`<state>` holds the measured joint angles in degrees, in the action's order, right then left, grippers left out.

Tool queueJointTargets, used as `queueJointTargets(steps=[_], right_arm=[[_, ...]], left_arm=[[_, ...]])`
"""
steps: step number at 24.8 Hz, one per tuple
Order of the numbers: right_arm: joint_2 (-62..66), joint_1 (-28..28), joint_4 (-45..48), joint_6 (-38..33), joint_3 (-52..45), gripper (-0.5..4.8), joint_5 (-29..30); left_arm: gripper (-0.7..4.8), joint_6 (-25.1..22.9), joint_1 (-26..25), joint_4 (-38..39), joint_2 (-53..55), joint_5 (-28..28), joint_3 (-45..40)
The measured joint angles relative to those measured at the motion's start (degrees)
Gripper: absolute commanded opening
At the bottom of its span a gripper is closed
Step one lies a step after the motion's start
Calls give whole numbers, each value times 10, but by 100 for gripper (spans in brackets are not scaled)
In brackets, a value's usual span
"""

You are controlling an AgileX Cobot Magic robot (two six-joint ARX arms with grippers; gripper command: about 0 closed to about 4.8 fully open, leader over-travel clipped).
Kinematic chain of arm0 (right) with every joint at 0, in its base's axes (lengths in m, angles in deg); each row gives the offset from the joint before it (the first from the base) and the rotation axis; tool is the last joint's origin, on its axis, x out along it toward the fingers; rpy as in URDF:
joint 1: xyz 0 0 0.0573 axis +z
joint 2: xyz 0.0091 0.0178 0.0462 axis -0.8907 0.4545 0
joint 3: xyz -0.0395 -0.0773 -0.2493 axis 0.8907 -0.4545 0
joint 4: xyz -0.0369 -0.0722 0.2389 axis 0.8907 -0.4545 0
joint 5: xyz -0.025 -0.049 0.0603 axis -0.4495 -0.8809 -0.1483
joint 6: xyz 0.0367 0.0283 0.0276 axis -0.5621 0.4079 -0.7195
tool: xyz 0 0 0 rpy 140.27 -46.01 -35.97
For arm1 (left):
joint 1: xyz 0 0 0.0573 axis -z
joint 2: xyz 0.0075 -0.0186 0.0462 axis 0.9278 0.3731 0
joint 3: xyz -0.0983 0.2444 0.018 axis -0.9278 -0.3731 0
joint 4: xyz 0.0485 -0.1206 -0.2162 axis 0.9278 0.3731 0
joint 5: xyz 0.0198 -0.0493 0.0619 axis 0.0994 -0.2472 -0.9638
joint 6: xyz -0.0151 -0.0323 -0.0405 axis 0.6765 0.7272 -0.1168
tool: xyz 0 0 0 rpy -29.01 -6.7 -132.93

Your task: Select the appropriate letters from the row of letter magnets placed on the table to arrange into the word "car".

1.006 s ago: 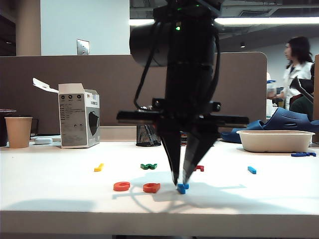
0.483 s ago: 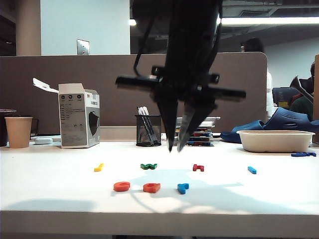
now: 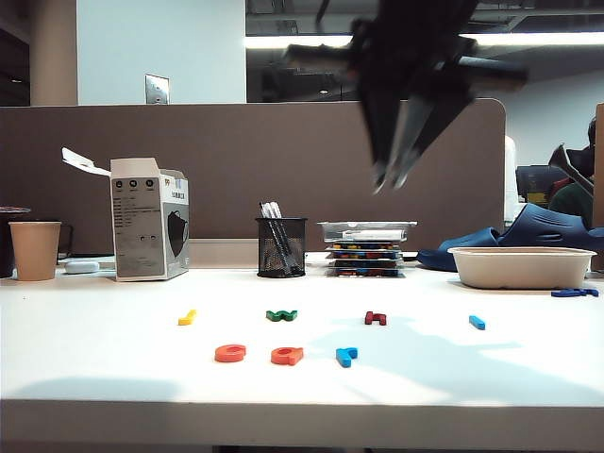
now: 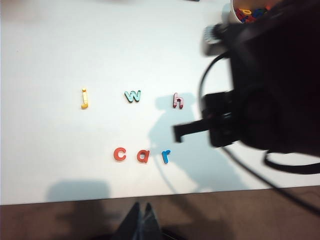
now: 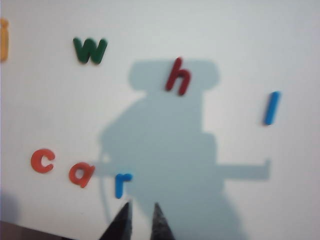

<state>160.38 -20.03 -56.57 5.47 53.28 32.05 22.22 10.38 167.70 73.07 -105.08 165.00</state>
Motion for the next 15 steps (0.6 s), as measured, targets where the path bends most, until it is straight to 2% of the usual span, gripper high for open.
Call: queueJointTargets(steps=[4, 6, 8, 10, 12, 15], right_arm=[[-55, -13, -5, 12, 0, 46, -30], [-78, -18, -7, 20, 0, 30, -42], [-107, -26, -10, 34, 0, -7, -58], [-134, -30, -10, 49, 0, -6, -73], [-186, -42, -9, 82, 0, -6, -116], [-229, -57, -9, 112, 0, -6, -136]], left_arm=[[-5, 0, 0, 0, 0, 0, 0], [-6, 0, 0, 0, 0, 0, 0], [-6, 0, 0, 0, 0, 0, 0], [-6, 0, 0, 0, 0, 0, 0], [-5, 0, 0, 0, 0, 0, 0], [-5, 0, 0, 0, 0, 0, 0]])
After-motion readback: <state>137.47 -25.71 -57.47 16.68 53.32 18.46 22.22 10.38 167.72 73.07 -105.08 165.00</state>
